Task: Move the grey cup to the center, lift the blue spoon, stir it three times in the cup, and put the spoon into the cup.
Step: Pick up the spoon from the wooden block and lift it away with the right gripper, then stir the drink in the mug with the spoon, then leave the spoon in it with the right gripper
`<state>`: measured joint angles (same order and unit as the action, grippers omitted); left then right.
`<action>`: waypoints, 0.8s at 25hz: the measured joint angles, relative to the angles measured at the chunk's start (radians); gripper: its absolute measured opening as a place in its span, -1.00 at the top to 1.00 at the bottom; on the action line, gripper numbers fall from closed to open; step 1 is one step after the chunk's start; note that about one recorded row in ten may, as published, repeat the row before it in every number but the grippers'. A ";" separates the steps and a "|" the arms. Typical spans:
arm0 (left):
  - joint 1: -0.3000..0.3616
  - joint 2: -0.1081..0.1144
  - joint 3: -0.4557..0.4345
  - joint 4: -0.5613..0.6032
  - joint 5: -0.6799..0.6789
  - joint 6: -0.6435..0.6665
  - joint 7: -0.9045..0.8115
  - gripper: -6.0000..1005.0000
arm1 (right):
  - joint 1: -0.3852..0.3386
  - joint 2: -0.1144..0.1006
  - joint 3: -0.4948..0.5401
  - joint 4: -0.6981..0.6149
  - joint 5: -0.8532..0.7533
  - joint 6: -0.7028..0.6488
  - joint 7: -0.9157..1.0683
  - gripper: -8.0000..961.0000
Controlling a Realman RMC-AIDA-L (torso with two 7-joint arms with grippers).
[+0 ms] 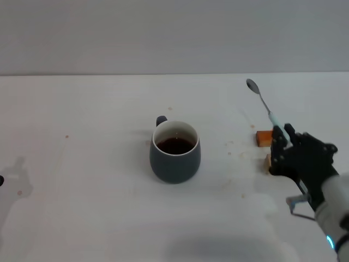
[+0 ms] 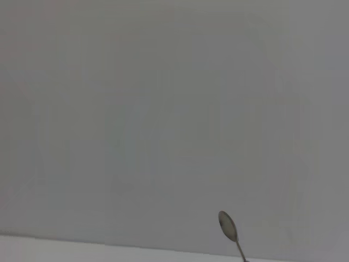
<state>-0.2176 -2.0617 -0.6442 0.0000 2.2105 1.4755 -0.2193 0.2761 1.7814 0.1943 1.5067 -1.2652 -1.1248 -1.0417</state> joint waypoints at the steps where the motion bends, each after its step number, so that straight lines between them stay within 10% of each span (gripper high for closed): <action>1: 0.002 0.000 0.000 0.000 0.000 0.000 0.000 0.99 | -0.005 -0.005 0.026 0.036 0.030 0.023 -0.066 0.73; 8: 0.004 0.000 0.000 0.001 0.000 -0.001 0.002 0.99 | -0.041 0.029 0.187 0.185 0.204 0.133 -0.448 0.73; 20: 0.000 0.002 0.000 0.000 0.000 -0.006 0.009 0.99 | -0.054 0.047 0.271 0.169 0.160 0.228 -0.485 0.73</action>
<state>-0.2177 -2.0601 -0.6443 0.0003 2.2105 1.4695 -0.2101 0.2218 1.8281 0.4649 1.6753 -1.1055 -0.8966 -1.5268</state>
